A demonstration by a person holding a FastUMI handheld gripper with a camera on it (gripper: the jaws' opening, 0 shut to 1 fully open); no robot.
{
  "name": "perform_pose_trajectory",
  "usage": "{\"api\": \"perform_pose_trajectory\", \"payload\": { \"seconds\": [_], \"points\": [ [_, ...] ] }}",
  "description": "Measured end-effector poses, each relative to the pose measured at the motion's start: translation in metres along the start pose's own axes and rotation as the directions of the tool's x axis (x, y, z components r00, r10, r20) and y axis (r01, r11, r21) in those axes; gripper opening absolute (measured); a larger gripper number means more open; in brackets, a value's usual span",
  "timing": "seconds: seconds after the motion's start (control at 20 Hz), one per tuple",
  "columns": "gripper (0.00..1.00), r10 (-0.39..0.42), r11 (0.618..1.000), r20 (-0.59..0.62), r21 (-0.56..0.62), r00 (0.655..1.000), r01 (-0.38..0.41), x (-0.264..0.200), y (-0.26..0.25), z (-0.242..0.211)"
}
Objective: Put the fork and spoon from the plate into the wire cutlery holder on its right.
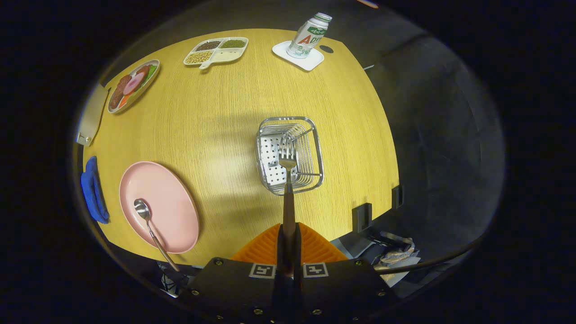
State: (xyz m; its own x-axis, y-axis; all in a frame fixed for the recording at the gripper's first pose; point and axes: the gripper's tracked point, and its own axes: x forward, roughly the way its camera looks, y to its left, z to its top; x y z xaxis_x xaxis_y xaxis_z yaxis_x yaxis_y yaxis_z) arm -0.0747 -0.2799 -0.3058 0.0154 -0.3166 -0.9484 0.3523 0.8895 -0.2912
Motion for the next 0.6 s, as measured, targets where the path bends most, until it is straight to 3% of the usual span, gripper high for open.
{"api": "perform_pose_trajectory", "payload": {
  "seconds": [0.2,0.3,0.35,0.4,0.6],
  "points": [
    [0.15,-0.011,1.0,0.006,-0.004,1.0,0.011,-0.003,-0.009,0.009],
    [0.49,-0.003,1.0,0.029,0.003,1.0,0.002,-0.007,-0.009,0.017],
    [0.77,0.006,1.0,0.041,0.01,0.999,-0.007,-0.01,-0.008,0.019],
    [0.82,0.009,1.0,0.049,0.011,0.999,-0.01,-0.011,-0.007,0.021],
    [0.83,0.005,1.0,0.066,0.003,0.998,-0.006,-0.017,-0.007,0.022]
  ]
}}
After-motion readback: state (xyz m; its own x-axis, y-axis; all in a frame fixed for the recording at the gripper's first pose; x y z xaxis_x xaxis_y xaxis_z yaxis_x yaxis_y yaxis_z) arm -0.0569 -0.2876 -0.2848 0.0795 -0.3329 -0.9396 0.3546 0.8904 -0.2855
